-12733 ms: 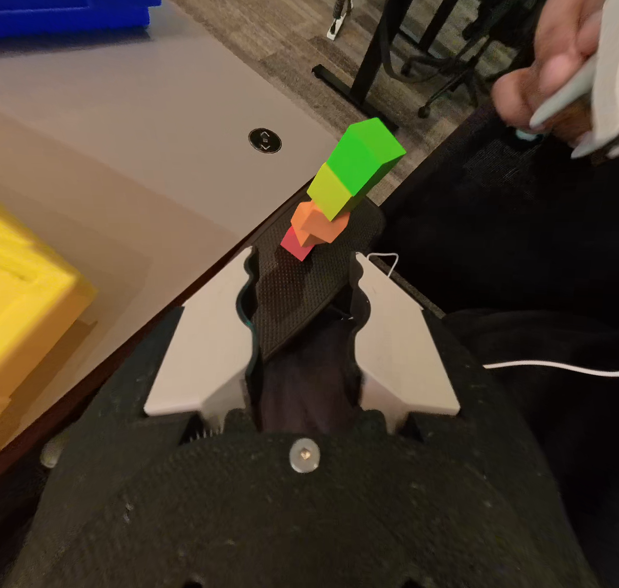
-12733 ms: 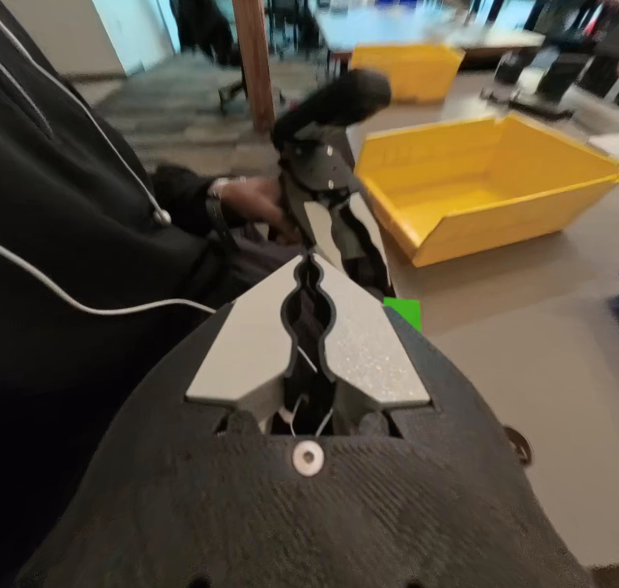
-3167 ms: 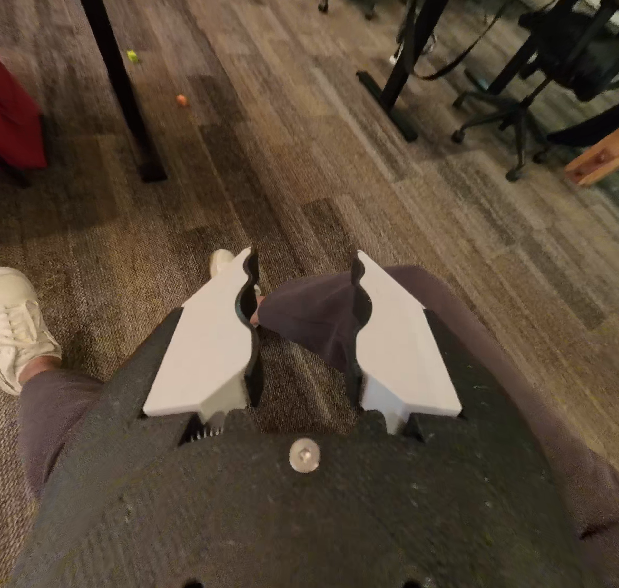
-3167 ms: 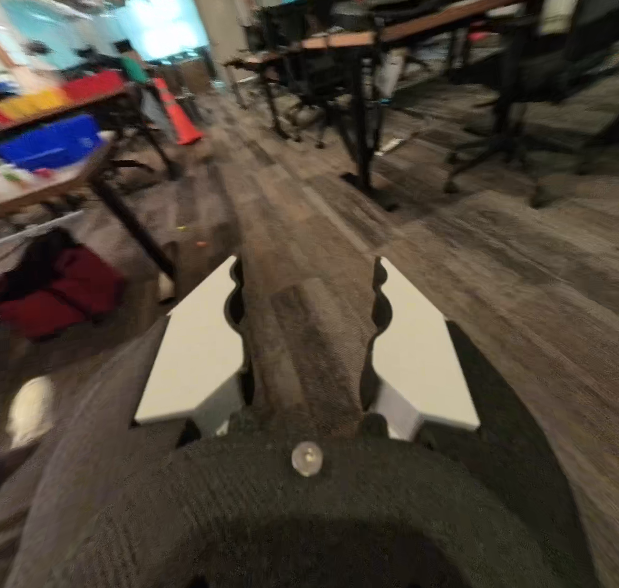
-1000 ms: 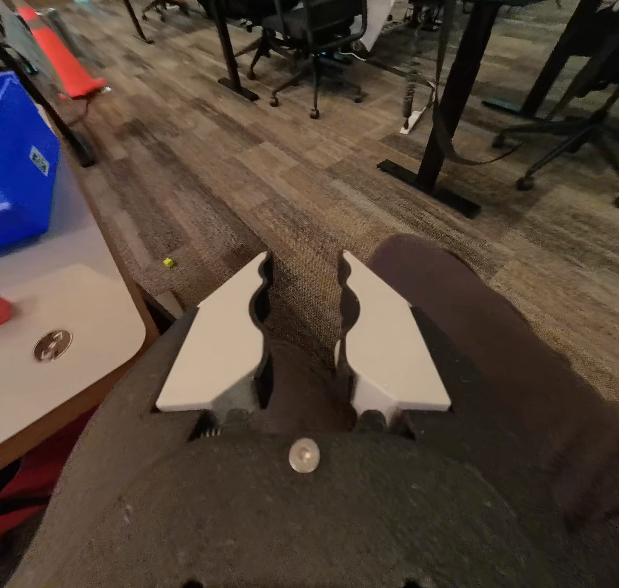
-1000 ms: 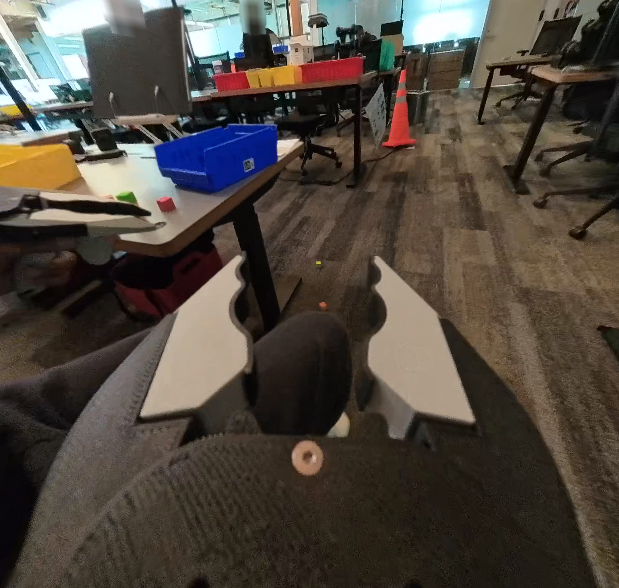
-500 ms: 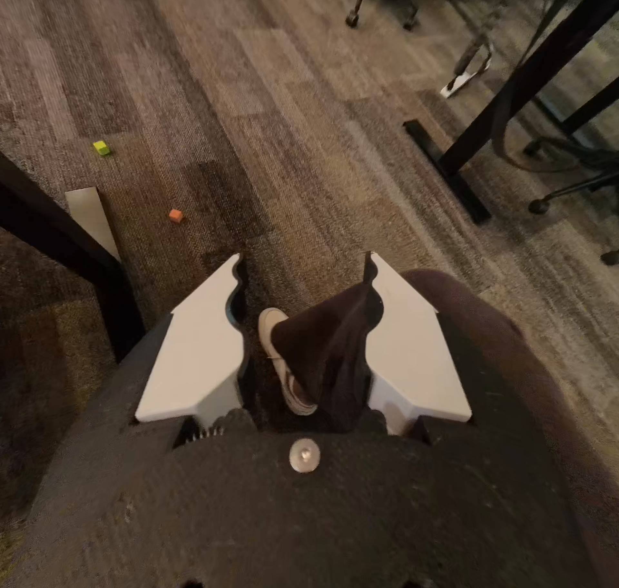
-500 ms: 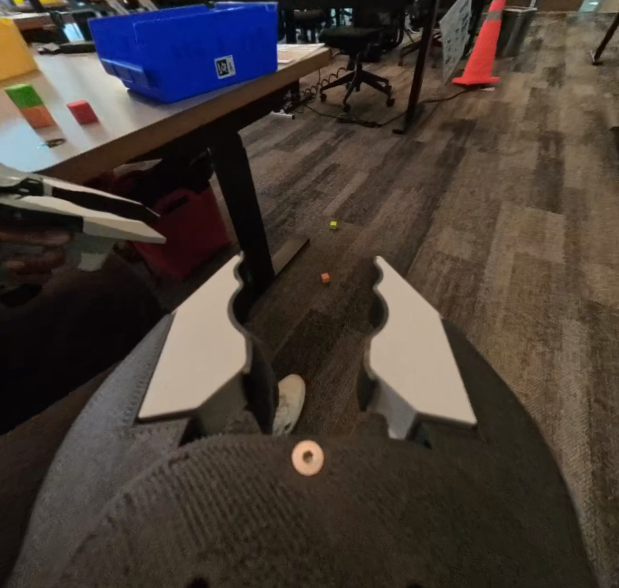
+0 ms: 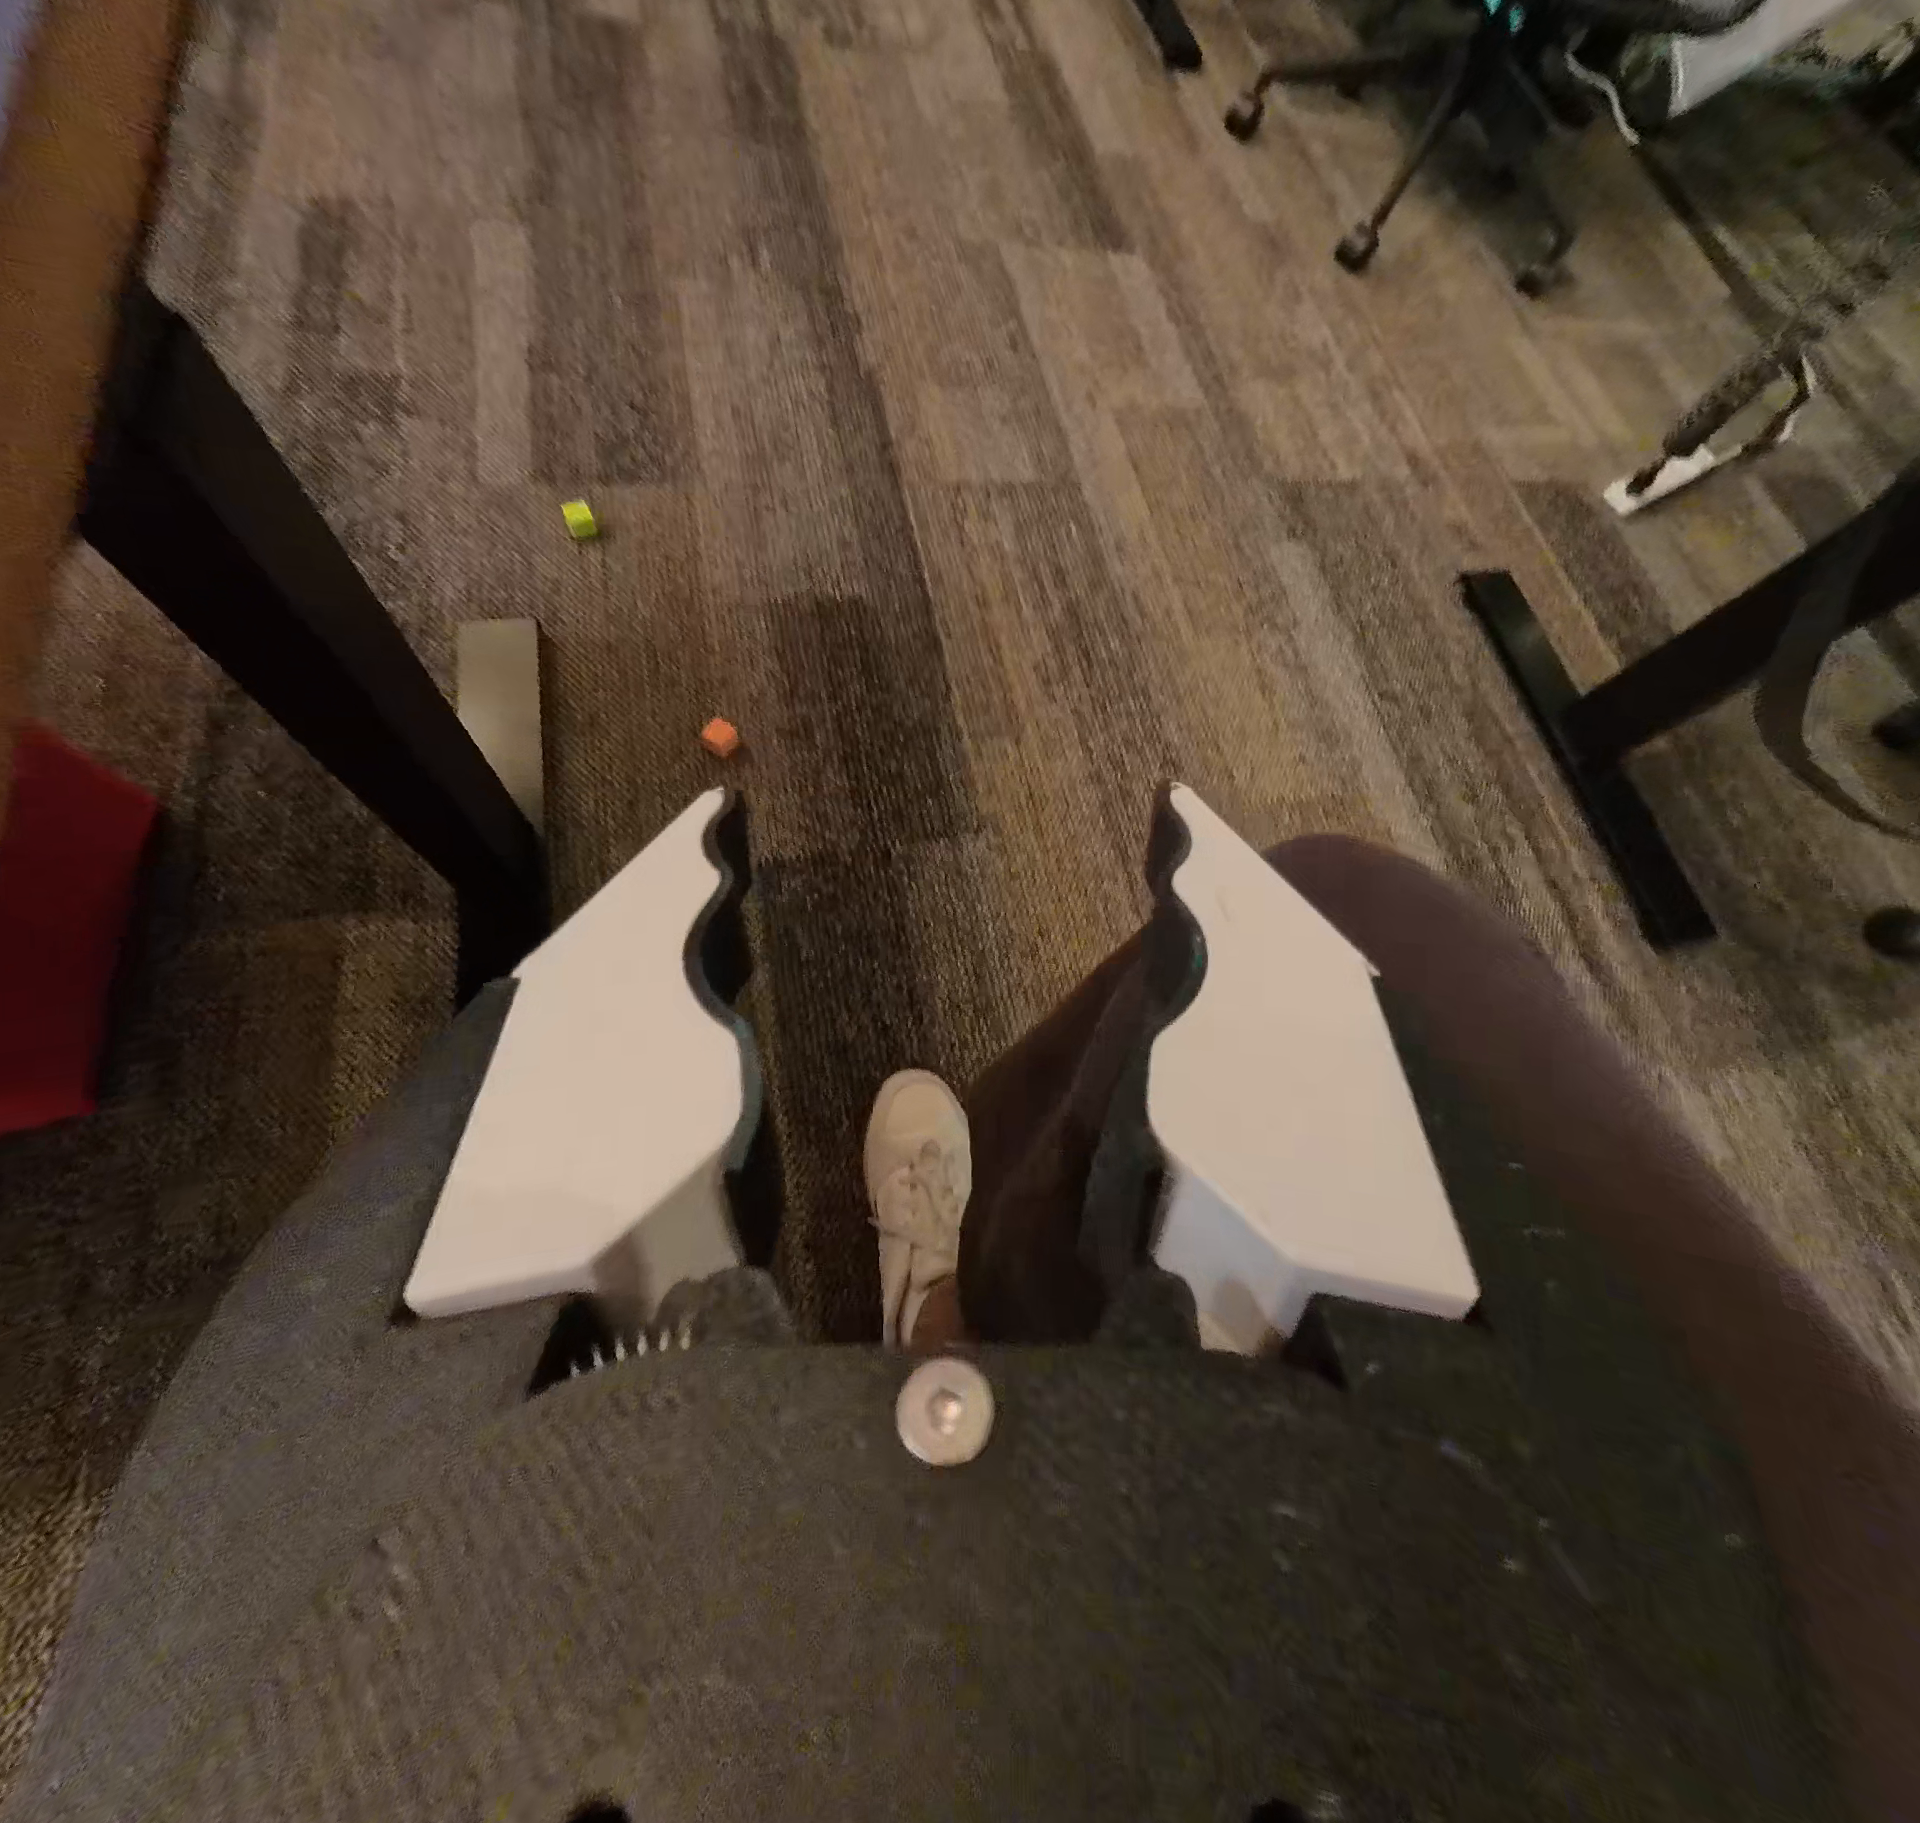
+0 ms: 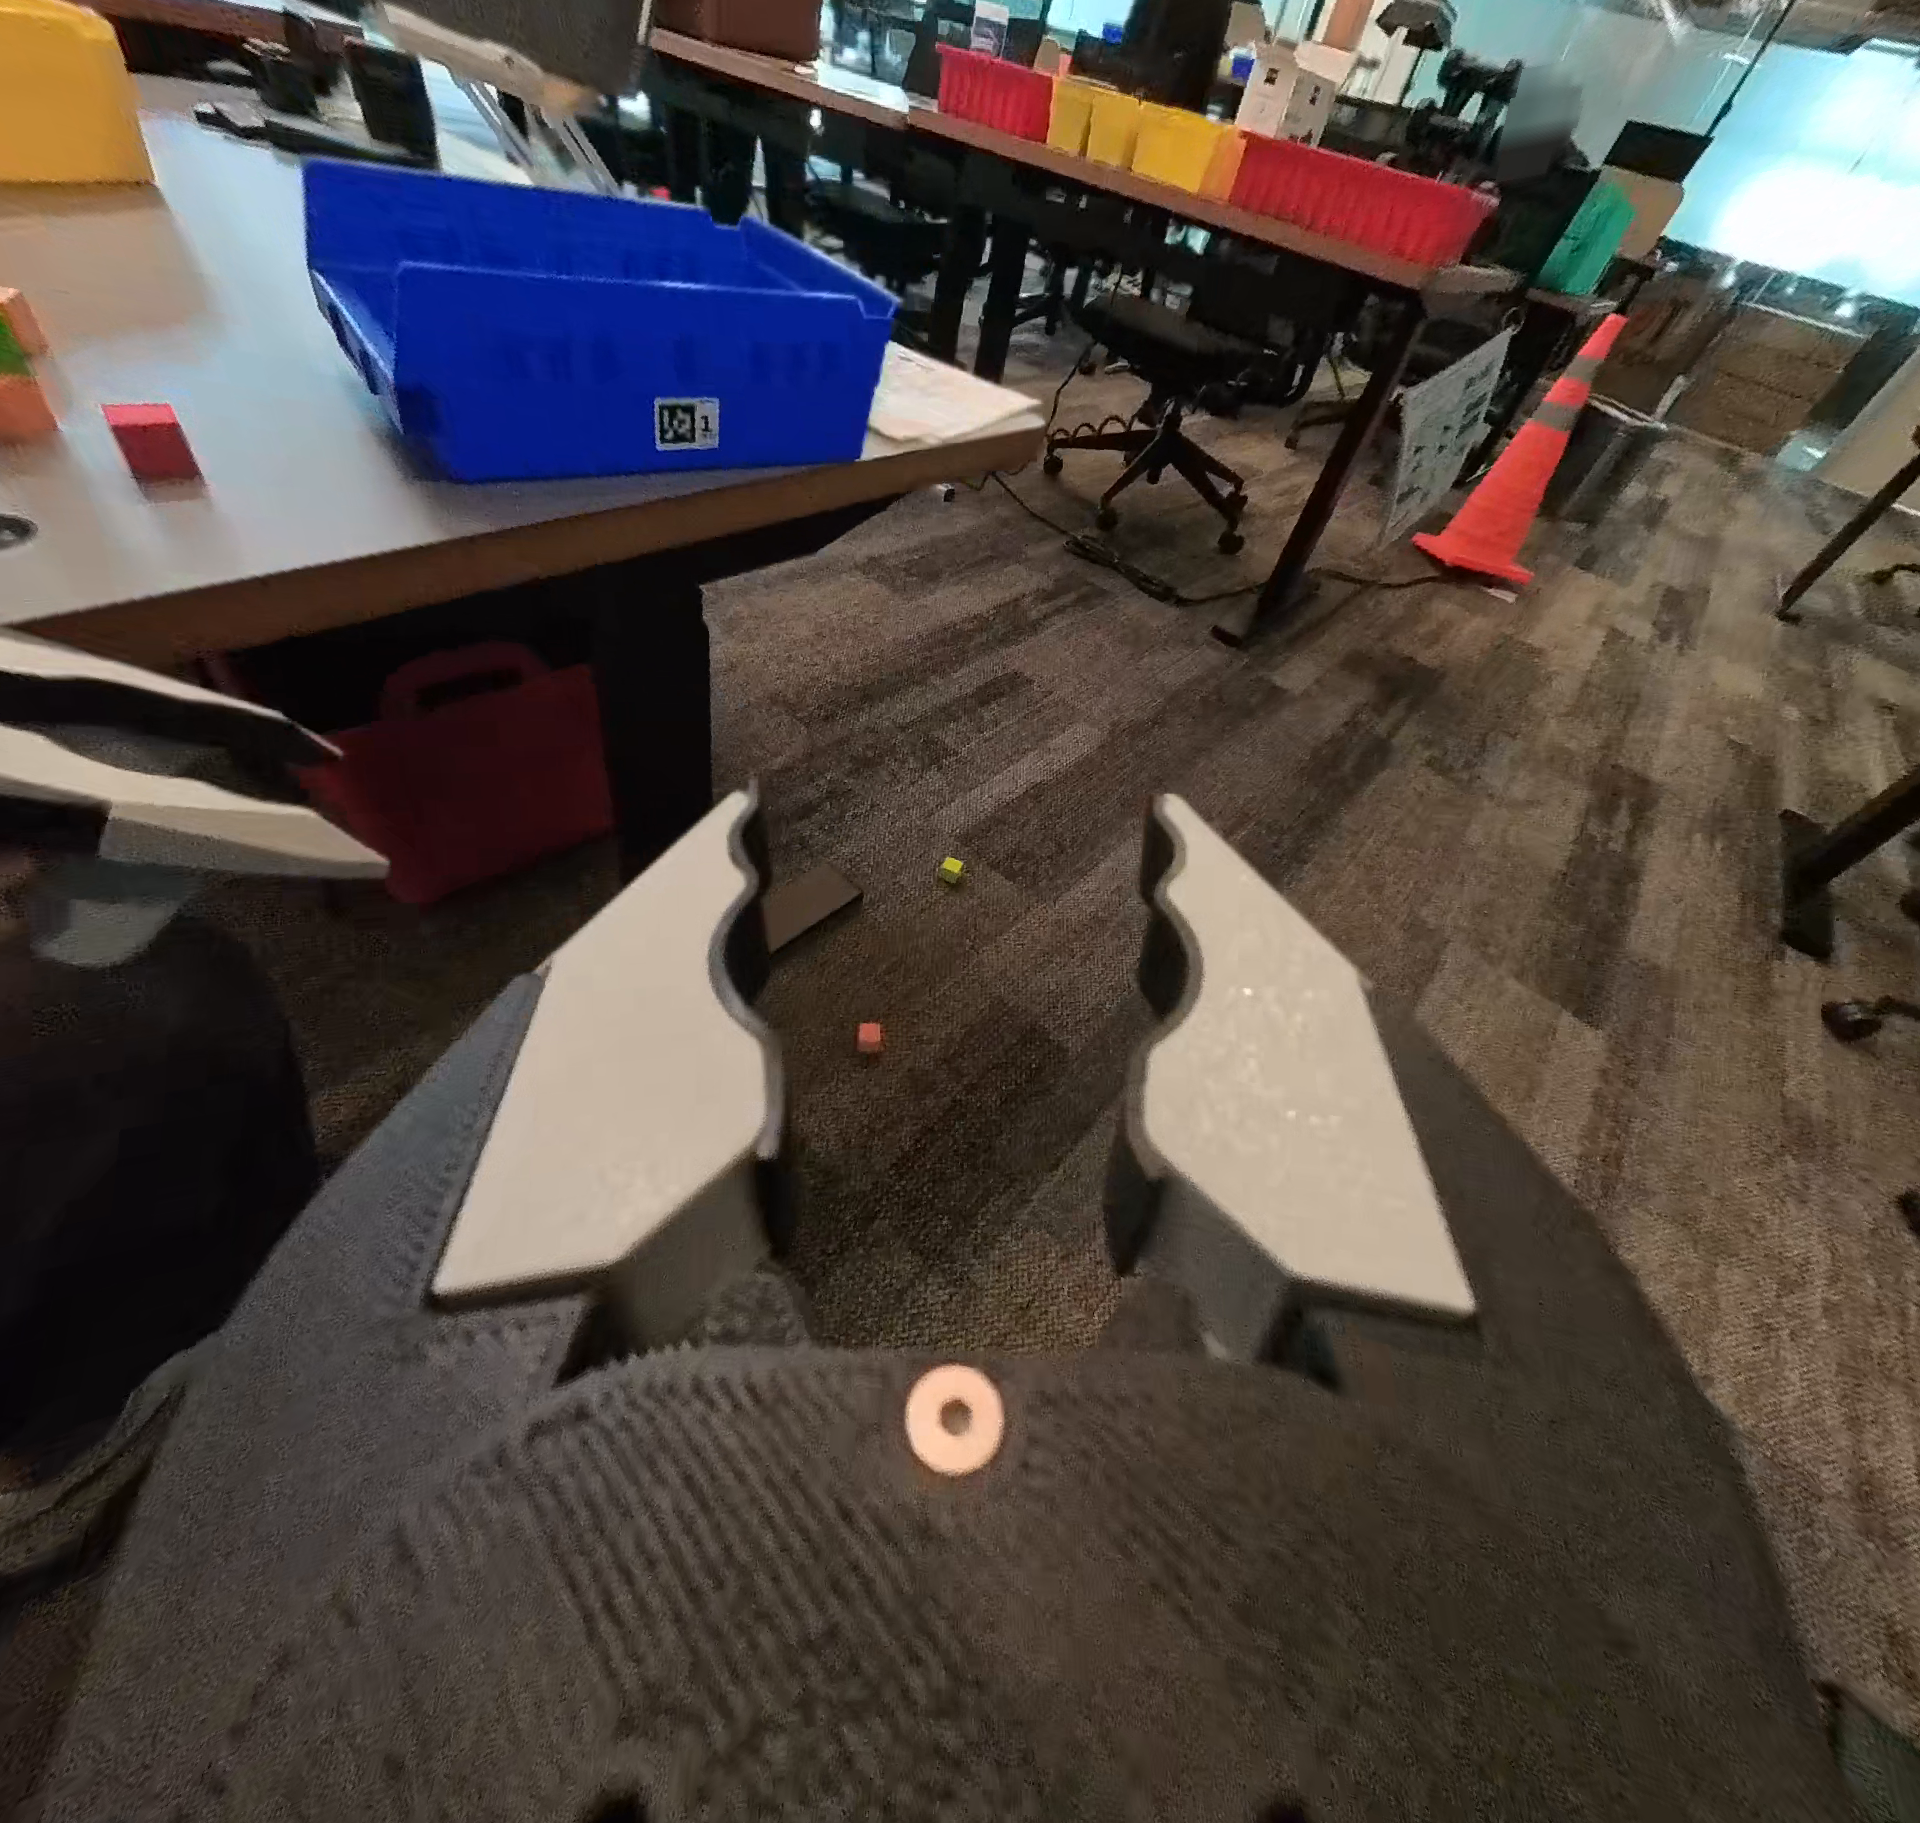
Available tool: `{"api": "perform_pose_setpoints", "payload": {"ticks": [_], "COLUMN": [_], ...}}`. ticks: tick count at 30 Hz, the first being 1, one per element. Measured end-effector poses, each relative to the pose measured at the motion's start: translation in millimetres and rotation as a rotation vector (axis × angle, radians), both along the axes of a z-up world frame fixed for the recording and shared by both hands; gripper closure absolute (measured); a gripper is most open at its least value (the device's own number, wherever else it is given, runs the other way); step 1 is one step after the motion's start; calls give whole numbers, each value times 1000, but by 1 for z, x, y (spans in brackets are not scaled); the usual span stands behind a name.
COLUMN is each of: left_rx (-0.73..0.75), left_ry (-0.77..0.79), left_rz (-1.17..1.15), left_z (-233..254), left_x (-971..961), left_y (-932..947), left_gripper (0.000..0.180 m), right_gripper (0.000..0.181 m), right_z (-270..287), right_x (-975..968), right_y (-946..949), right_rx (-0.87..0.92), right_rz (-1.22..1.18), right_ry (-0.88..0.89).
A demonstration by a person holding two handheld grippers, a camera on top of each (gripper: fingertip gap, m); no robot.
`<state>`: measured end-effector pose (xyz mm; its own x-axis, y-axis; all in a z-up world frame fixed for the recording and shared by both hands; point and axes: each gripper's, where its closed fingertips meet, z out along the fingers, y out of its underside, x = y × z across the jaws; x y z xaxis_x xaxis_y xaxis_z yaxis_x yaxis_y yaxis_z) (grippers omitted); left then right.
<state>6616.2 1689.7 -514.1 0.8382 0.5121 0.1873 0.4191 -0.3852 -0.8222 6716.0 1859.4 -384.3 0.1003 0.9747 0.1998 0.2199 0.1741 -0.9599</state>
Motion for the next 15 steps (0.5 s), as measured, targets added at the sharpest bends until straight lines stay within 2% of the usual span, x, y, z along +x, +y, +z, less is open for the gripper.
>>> {"api": "perform_pose_setpoints", "payload": {"ticks": [6,9,10,15], "left_rx": [93,-28,-26,90], "left_ry": [86,96,82,25], "left_rz": [131,214,240,346], "left_z": [49,41,42,56], "left_x": [8,17,21,51], "left_y": [-10,-39,-48,-65], "left_gripper": [106,99,97,91], "right_gripper": [112,112,111,112], "right_z": [37,50,55,90], "right_x": [29,42,45,70], "right_y": [2,-3,-6,-10], "right_rx": [-9,-9,-11,-44], "right_rz": [28,64,88,188], "right_ry": [52,67,61,93]}}
